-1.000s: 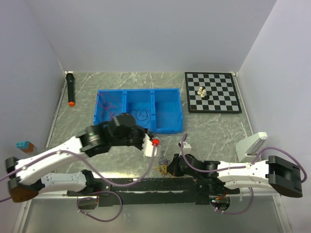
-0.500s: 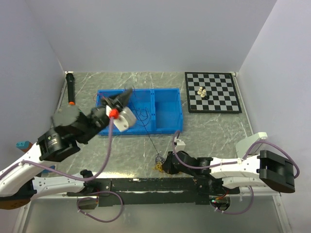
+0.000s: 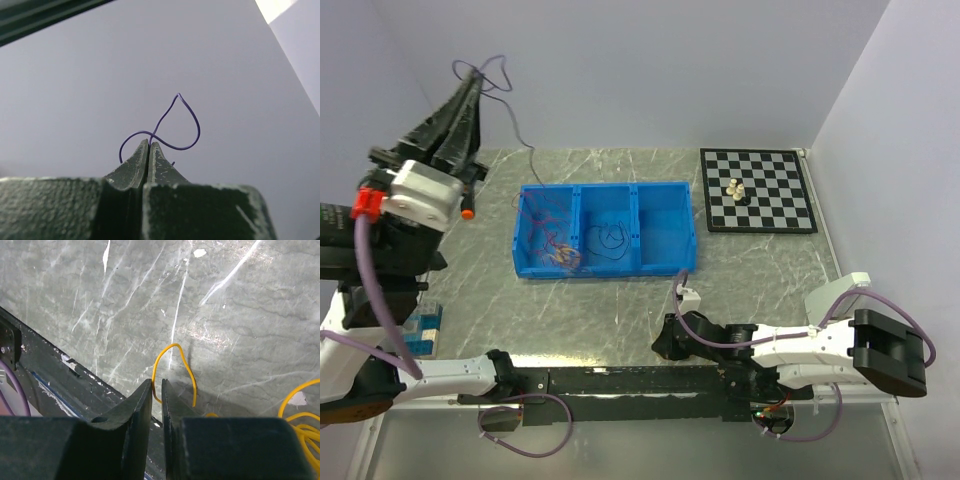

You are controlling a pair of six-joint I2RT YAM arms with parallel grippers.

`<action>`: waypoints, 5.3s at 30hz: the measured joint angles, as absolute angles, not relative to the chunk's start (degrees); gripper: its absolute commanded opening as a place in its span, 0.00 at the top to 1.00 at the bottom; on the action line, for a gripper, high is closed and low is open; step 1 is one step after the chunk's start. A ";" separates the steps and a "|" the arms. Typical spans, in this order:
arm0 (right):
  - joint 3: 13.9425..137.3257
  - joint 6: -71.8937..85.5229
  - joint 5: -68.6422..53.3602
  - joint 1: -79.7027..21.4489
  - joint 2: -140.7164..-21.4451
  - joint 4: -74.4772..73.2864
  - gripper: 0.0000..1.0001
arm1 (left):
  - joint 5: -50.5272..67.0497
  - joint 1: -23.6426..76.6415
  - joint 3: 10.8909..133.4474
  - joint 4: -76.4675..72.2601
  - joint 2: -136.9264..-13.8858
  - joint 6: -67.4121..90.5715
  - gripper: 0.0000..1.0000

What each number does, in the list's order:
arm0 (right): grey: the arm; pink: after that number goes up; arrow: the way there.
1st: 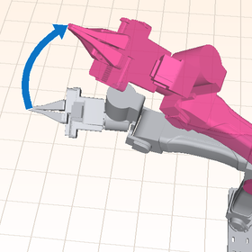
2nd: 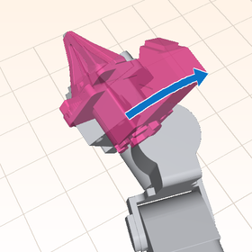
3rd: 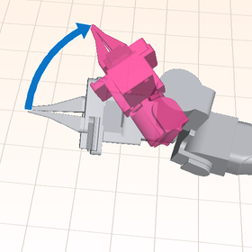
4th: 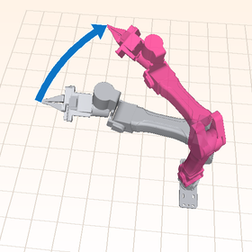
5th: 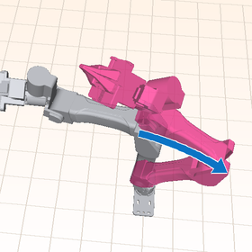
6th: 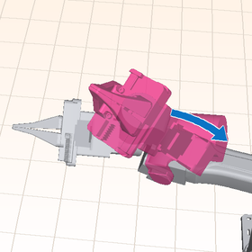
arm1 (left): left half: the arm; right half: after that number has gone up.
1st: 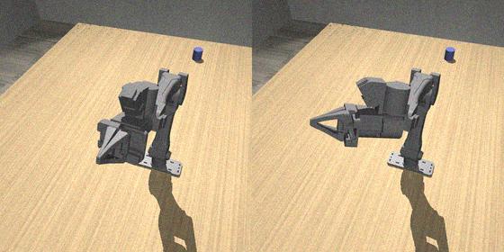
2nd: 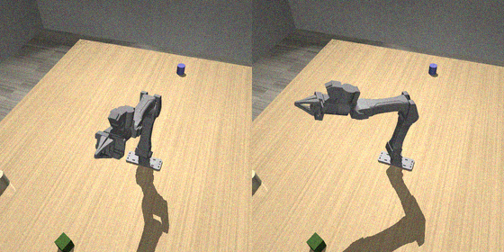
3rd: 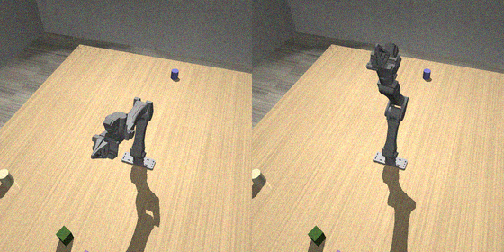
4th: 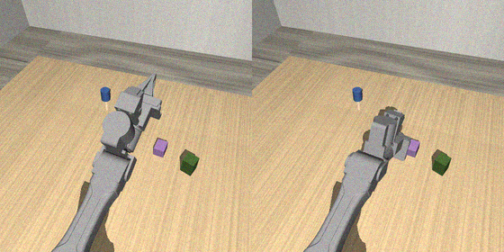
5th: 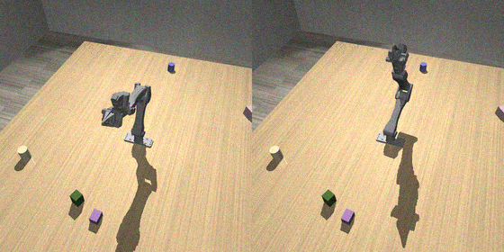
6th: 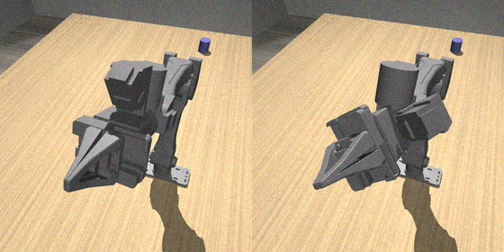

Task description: Untangle the cables

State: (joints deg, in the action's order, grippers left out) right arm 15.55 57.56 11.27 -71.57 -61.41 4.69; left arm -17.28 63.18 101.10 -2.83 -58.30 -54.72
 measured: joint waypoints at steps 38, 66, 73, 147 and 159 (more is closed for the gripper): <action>27.00 42.11 7.94 -71.57 -67.85 11.07 0.33 | -2.83 63.20 88.09 17.02 -54.50 -45.10 0.94; 24.60 44.49 11.97 -71.75 -64.16 3.95 0.39 | -2.79 63.20 84.20 18.44 -49.87 -47.20 0.99; 26.04 43.51 15.57 -71.75 -65.12 -0.69 0.28 | -2.76 63.20 83.81 18.52 -49.69 -47.77 0.99; 20.49 51.68 17.32 -76.64 -61.36 -3.33 1.00 | -6.74 52.47 75.13 -21.80 -63.94 -52.53 0.99; 19.46 52.56 17.02 -76.64 -63.09 -0.58 1.00 | -7.53 46.50 74.26 -27.27 -66.92 -44.99 0.99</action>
